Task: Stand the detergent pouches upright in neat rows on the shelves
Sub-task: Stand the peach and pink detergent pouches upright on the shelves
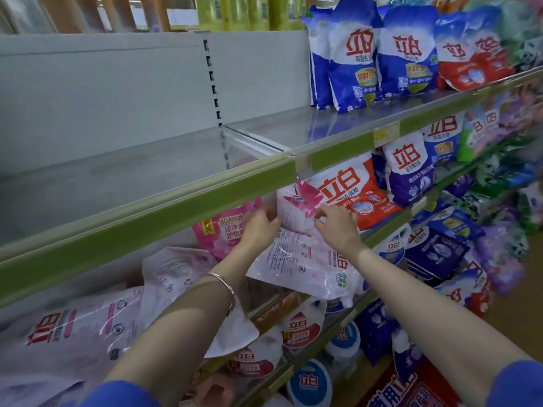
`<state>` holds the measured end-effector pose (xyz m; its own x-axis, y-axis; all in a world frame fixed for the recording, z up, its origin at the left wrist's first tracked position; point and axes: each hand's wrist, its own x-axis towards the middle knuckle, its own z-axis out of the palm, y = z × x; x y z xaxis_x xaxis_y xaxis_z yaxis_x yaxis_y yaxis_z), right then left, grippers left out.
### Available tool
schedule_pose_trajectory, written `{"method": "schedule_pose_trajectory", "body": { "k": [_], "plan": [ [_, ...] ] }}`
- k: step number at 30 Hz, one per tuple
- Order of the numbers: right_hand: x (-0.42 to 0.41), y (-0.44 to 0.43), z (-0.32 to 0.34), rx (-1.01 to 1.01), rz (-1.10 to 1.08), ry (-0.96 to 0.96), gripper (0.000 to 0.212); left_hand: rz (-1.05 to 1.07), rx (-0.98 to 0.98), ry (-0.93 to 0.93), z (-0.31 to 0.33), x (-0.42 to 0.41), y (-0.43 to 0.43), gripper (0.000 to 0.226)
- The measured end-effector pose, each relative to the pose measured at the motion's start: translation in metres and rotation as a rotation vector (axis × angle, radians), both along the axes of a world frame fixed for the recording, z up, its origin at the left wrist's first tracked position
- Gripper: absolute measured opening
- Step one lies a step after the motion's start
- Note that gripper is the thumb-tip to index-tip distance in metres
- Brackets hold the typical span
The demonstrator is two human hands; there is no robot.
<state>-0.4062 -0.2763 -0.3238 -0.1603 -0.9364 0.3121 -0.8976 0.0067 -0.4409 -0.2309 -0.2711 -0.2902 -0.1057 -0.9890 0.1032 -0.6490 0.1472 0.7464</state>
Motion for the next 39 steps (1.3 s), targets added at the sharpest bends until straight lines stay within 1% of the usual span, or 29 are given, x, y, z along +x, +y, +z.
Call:
{"method": "schedule_pose_trajectory", "body": {
  "k": [3,5,8,11,13,15,21,24,26,30,33,34,35,36,39],
  "plan": [
    [-0.018,-0.027,-0.002,0.010,0.008,0.018,0.018,0.068,0.003,0.022,-0.003,-0.018,-0.027,0.027],
    [-0.030,-0.045,-0.004,0.027,0.037,0.051,0.019,0.112,0.035,0.083,-0.006,-0.032,-0.044,0.026],
    [-0.048,-0.077,-0.012,0.084,0.117,0.024,0.031,0.189,0.136,0.158,-0.010,-0.056,-0.066,0.026],
    [-0.058,-0.103,-0.022,0.183,0.196,0.001,0.047,0.221,0.170,0.148,-0.019,-0.075,-0.088,0.029],
    [-0.064,-0.118,-0.030,0.256,0.223,-0.032,0.051,0.248,0.190,0.141,-0.026,-0.085,-0.098,0.029],
    [-0.069,-0.130,-0.036,0.316,0.238,-0.076,0.051,0.267,0.209,0.142,-0.034,-0.091,-0.105,0.028],
    [-0.081,-0.154,-0.046,0.426,0.249,-0.268,0.043,0.374,0.361,0.332,-0.041,-0.097,-0.120,0.026],
    [-0.083,-0.157,-0.050,0.466,0.232,-0.377,0.045,0.375,0.379,0.382,-0.046,-0.089,-0.119,0.029],
    [-0.082,-0.158,-0.054,0.468,0.230,-0.452,0.041,0.389,0.389,0.443,-0.050,-0.087,-0.114,0.031],
    [-0.073,-0.153,-0.058,0.450,0.199,-0.637,0.034,0.427,0.349,0.632,-0.056,-0.091,-0.099,0.034],
    [-0.070,-0.150,-0.056,0.499,0.235,-0.784,0.028,0.432,0.288,0.824,-0.060,-0.094,-0.087,0.037],
    [-0.068,-0.150,-0.056,0.522,0.250,-0.823,0.029,0.426,0.265,0.854,-0.062,-0.095,-0.083,0.035],
    [-0.066,-0.148,-0.056,0.537,0.256,-0.820,0.032,0.424,0.234,0.838,-0.065,-0.095,-0.080,0.033],
    [-0.064,-0.147,-0.056,0.523,0.263,-0.777,0.035,0.425,0.190,0.770,-0.066,-0.094,-0.077,0.030],
    [-0.059,-0.138,-0.050,0.343,0.203,-0.538,0.040,0.434,0.071,0.453,-0.068,-0.088,-0.071,0.029]
  ]
}}
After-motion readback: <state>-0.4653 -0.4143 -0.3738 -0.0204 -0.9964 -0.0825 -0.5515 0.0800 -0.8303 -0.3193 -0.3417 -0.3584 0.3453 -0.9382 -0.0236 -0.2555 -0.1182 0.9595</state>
